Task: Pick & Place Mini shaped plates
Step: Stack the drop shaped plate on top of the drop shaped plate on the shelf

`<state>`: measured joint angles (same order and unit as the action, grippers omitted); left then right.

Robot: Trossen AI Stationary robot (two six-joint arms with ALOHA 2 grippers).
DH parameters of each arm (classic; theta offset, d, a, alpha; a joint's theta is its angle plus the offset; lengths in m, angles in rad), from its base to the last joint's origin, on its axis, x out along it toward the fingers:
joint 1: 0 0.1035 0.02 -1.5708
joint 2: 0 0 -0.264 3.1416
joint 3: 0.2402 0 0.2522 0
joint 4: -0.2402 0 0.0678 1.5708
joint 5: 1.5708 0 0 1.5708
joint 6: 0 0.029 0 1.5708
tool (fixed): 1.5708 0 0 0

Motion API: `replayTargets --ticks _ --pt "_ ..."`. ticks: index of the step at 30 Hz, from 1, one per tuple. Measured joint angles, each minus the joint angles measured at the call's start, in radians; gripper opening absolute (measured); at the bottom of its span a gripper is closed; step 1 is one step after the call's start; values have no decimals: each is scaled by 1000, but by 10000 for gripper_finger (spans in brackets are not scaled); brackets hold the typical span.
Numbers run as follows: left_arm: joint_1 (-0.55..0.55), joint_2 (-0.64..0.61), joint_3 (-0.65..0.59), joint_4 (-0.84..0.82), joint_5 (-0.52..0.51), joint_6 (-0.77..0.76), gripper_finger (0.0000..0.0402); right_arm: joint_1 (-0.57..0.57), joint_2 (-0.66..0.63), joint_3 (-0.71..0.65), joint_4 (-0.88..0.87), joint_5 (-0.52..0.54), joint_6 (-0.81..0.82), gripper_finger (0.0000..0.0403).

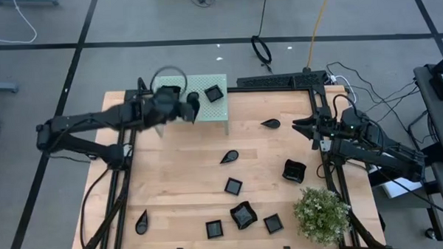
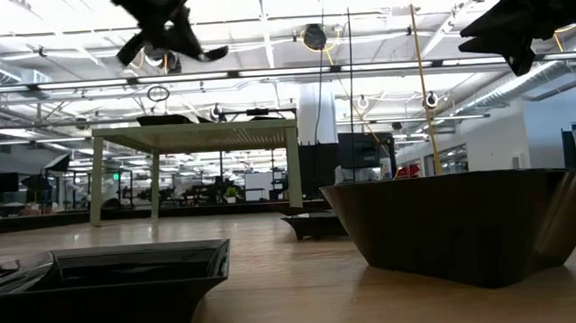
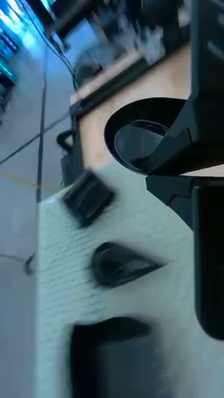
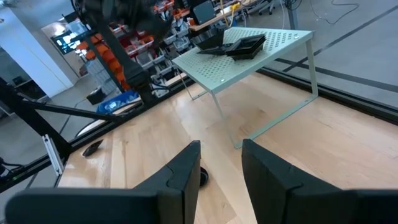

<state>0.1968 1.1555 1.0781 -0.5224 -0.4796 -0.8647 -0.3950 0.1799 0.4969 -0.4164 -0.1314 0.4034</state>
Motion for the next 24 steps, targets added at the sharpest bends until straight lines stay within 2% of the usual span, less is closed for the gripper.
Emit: replayTargets --ticks 4,11,17,24 --pt "115 63 137 -45 47 197 11 0 0 0 0 0 0 105" --pt "298 251 357 -225 227 406 11 0 0 0 0 0 0 105" --pt "383 406 484 -388 307 481 12 0 0 0 0 0 0 105" --pt "435 489 517 -449 323 494 12 0 0 0 0 0 0 105"
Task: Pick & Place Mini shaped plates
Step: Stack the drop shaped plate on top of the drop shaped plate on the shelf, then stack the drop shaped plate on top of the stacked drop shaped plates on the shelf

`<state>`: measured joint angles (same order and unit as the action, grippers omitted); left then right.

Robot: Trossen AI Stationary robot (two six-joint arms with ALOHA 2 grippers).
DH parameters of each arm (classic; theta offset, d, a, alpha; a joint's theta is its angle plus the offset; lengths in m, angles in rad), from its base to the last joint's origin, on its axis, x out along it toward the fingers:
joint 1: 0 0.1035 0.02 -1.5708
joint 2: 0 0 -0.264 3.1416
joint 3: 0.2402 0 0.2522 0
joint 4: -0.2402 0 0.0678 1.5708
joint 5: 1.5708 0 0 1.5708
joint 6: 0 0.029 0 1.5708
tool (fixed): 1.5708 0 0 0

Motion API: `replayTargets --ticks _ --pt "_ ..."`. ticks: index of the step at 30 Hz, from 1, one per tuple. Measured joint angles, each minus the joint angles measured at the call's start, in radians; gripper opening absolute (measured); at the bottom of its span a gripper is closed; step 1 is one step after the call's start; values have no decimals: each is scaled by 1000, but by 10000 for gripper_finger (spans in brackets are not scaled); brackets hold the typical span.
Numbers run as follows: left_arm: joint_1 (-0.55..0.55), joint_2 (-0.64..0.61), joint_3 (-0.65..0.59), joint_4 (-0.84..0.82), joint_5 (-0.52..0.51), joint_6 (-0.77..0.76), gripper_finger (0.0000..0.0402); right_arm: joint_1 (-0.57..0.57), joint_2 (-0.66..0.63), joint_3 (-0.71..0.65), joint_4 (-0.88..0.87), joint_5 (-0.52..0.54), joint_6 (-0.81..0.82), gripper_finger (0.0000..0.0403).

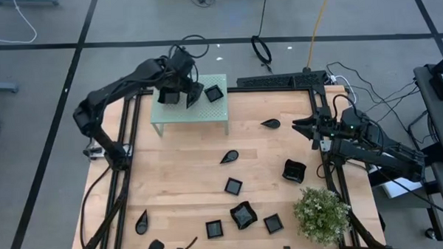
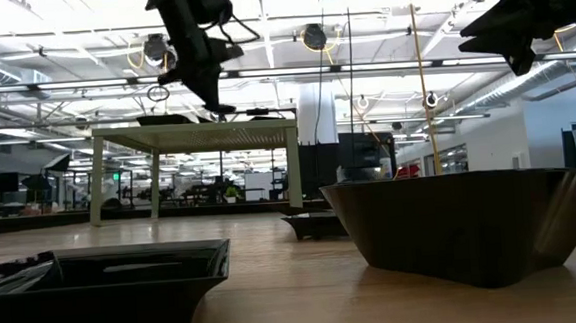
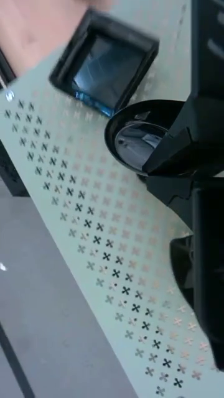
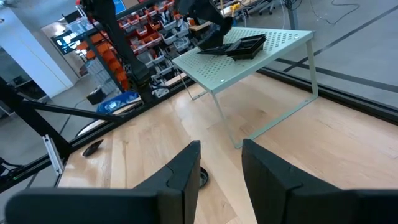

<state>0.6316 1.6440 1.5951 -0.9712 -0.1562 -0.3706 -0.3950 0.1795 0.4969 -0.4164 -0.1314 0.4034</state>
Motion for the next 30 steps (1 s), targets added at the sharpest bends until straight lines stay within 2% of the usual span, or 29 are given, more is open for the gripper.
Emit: replayTargets --ticks 20,30 --pt "8 19 1 -71 26 -33 16 0 0 0 0 0 0 105" --pt "-1 18 1 -9 25 -61 85 0 0 0 0 0 0 105"
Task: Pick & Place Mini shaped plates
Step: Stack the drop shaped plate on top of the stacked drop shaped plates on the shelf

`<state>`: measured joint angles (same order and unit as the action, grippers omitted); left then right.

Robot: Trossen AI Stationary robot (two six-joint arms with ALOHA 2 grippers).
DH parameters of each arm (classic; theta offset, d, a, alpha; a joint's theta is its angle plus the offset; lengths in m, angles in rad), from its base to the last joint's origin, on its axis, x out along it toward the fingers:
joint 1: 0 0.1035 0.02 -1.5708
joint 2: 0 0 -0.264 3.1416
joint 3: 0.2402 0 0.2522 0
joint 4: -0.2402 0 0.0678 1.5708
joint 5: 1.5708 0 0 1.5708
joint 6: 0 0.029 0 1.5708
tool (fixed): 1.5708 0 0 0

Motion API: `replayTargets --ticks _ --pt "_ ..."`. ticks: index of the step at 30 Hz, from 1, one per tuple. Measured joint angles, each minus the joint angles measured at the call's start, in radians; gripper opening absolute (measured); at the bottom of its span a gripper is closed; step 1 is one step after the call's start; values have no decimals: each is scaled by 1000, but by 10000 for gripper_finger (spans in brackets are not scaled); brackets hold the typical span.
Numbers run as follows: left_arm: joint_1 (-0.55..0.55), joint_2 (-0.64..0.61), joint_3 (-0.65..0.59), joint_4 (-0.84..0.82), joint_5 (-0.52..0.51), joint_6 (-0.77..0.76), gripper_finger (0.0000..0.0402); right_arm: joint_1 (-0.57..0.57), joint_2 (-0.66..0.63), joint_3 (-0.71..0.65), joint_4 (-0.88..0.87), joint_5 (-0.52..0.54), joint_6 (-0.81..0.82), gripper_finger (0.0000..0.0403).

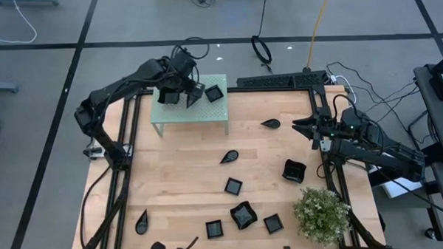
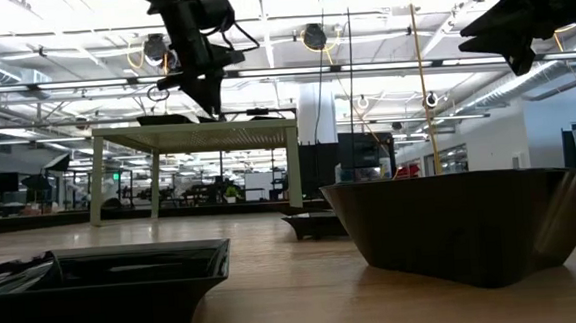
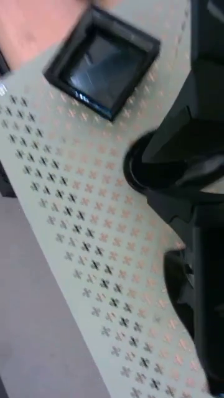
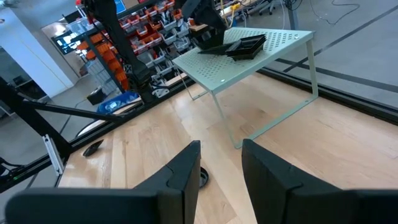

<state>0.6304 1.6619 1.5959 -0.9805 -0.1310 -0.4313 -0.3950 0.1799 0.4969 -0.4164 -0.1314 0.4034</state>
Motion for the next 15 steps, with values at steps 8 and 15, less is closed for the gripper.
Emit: replayTargets --ticks 8,15 --pt "-54 -64 0 50 31 -9 120 0 0 0 0 0 0 105" --pt "-243 -89 -1 10 70 -53 124 0 0 0 0 0 0 105"
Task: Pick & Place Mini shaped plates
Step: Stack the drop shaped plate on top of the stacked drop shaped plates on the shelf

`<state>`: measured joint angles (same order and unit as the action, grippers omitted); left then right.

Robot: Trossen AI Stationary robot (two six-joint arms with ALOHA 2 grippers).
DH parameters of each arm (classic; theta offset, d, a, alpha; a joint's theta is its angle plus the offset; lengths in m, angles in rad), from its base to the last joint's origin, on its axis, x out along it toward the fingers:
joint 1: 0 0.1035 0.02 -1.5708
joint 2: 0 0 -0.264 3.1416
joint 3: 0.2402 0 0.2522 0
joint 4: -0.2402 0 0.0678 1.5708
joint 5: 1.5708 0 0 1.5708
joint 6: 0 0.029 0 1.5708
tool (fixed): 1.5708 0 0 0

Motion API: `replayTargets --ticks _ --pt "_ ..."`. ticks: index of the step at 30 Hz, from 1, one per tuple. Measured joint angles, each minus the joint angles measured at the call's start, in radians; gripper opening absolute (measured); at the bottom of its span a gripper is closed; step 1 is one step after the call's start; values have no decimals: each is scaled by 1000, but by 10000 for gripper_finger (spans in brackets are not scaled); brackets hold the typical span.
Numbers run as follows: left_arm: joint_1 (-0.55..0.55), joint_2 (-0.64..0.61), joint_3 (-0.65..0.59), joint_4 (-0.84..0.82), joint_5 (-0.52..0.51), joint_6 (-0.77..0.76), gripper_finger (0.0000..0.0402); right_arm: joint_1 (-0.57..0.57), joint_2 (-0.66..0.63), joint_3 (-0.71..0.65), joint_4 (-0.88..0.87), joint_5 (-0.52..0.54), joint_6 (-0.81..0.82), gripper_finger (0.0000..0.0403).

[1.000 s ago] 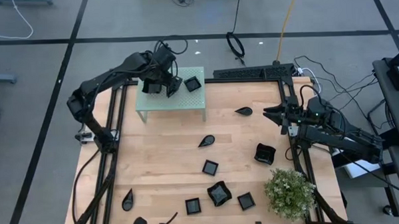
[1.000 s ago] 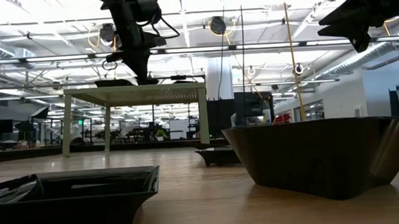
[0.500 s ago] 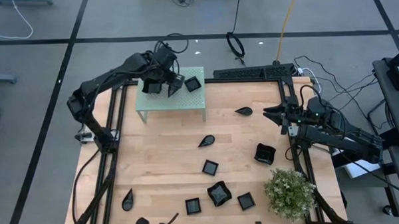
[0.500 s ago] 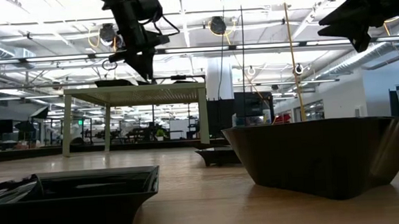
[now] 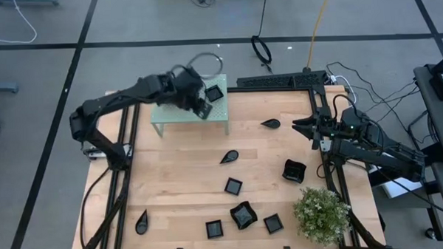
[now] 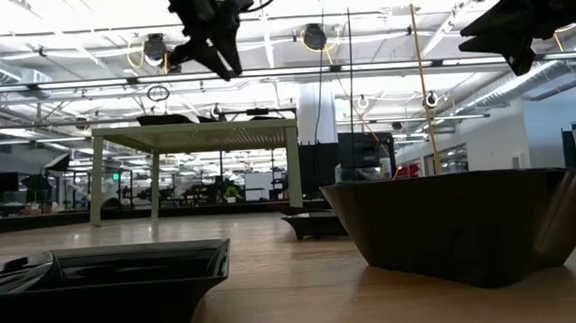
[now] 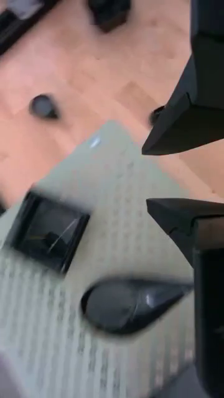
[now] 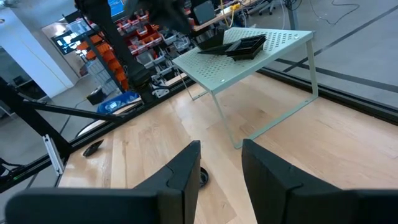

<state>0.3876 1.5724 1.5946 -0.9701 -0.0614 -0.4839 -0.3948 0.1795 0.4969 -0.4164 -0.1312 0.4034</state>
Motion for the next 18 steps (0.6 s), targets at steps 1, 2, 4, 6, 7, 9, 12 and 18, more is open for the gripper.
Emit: replayTargets --ticks 1,2,4,6,7,9,12,18 --pt "-29 4 -2 1 -20 0 125 0 0 0 0 0 0 105" --pt "-59 14 -3 11 -44 1 125 0 0 0 0 0 0 105" --pt "-101 31 -5 29 -97 25 124 0 0 0 0 0 0 105" --pt "-130 53 -7 48 -152 59 124 0 0 0 0 0 0 105" --pt "-141 61 -7 60 -179 64 124 0 0 0 0 0 0 105" --pt "-149 75 -7 58 -214 55 124 0 0 0 0 0 0 105" --pt "-147 102 -7 59 -219 -29 124 0 0 0 0 0 0 105" --pt "-158 164 -6 96 -212 -144 124 0 0 0 0 0 0 105"
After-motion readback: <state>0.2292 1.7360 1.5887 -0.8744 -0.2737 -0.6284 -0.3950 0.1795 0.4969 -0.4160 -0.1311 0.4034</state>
